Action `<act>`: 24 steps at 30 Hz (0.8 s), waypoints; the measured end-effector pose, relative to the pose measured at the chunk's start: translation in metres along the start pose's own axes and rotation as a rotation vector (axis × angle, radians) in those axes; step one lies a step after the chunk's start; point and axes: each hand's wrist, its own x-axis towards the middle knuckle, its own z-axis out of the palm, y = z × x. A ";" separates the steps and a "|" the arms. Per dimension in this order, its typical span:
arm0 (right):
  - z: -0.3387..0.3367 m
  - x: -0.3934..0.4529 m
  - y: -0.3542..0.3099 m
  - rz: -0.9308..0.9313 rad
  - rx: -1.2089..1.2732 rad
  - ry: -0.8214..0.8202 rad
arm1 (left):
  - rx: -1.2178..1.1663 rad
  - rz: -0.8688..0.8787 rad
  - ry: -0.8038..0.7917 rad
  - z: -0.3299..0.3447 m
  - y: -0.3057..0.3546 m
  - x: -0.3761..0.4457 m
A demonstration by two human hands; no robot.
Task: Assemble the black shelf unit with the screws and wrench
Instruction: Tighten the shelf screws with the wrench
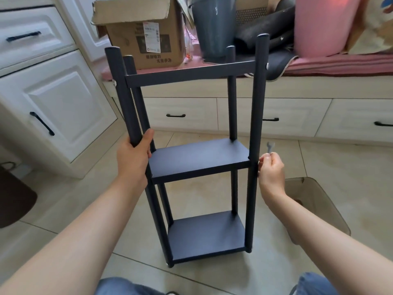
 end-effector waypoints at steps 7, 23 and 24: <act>-0.013 -0.040 -0.015 -0.137 0.007 0.197 | 0.063 0.174 -0.066 0.024 0.017 -0.022; 0.016 -0.138 0.013 -0.185 -0.151 -0.530 | 0.091 0.372 -0.491 0.064 0.052 -0.062; 0.017 -0.136 0.011 -0.174 -0.153 -0.523 | 0.107 0.385 -0.512 0.063 0.051 -0.063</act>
